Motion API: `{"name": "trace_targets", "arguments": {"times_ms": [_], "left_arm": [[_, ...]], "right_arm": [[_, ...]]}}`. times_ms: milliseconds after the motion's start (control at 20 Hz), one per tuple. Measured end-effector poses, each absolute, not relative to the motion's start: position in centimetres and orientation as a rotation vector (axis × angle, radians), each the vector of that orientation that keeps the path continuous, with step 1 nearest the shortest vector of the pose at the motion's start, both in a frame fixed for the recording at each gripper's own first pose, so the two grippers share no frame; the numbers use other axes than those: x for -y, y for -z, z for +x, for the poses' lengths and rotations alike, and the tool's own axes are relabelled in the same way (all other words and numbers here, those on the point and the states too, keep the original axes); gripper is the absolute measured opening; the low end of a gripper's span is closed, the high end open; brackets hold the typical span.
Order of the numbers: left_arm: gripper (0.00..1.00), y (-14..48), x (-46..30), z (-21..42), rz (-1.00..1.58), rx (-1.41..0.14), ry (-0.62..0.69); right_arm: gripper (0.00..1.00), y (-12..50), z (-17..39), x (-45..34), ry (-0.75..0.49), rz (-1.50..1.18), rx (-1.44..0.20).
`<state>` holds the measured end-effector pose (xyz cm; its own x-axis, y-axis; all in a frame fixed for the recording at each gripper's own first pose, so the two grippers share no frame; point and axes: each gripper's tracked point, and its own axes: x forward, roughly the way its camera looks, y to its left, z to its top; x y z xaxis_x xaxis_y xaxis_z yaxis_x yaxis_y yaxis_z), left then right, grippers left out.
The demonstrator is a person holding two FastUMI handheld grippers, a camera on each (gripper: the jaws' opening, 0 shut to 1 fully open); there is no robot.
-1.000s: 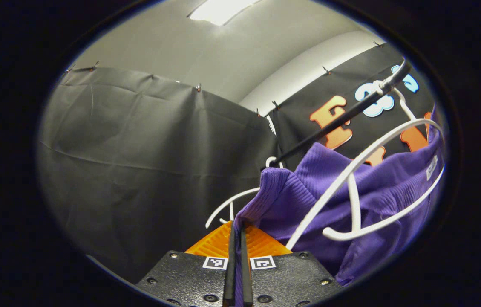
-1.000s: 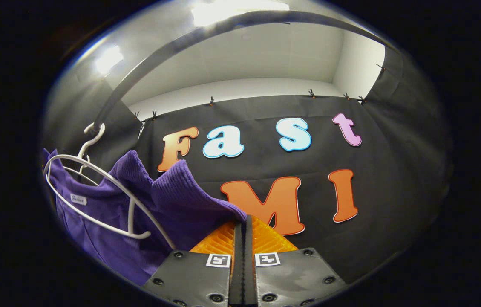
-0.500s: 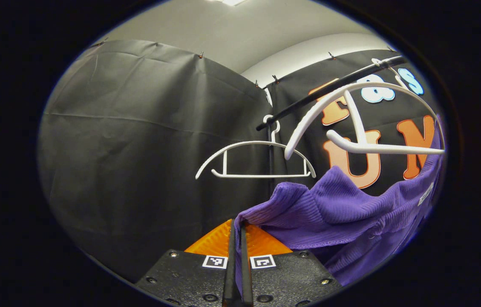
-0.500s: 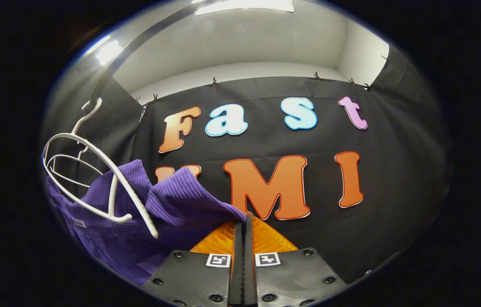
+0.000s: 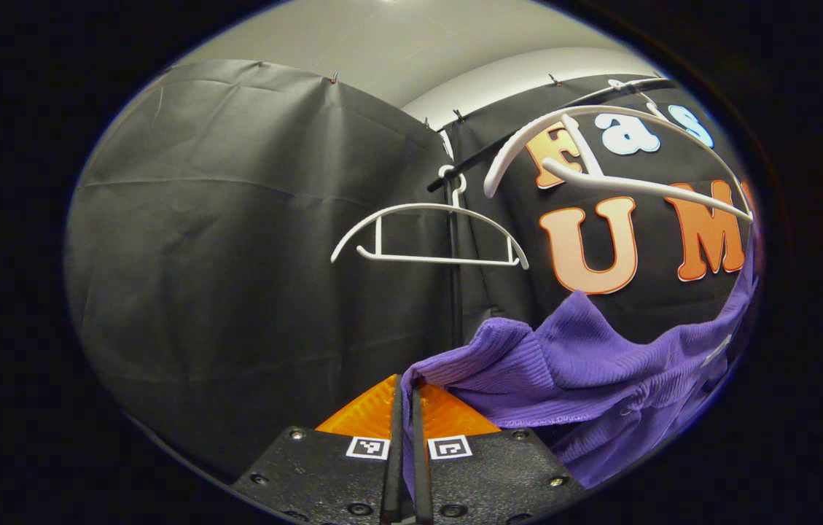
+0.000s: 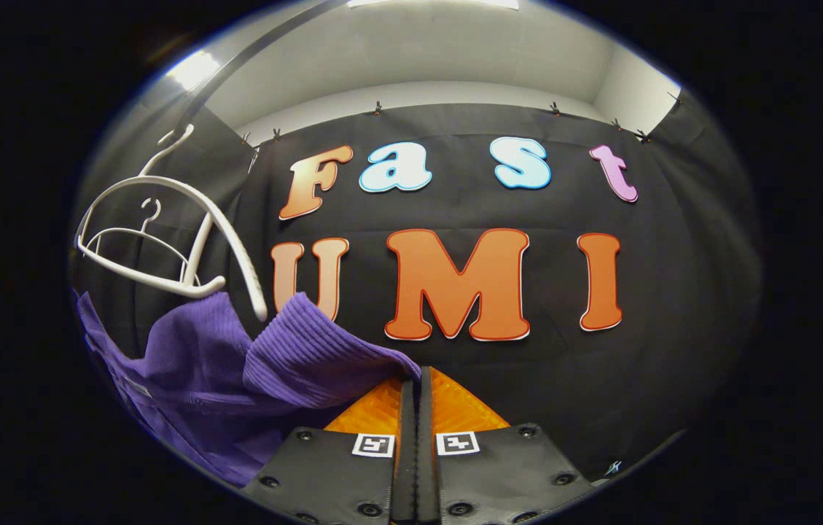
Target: Grasp the clothes on the hanger with both hands and then place them into the laundry hamper below.
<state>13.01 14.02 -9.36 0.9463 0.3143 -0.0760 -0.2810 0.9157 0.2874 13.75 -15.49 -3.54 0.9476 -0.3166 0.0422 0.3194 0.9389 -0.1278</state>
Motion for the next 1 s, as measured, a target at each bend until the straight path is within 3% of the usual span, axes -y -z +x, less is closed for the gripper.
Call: {"name": "trace_targets", "arguments": {"times_ms": [400, 1000], "left_arm": [[0.06, 8.7, -11.8, 10.3, 0.320, -0.133, -0.245], [0.05, 11.4, 0.2, 8.7, 0.178, -0.223, 0.094]], "right_arm": [[0.07, 3.8, 10.2, 14.9, 0.317, -0.197, -0.034], [0.07, 5.8, 8.5, 4.4, 0.064, -0.150, -0.109]]}}
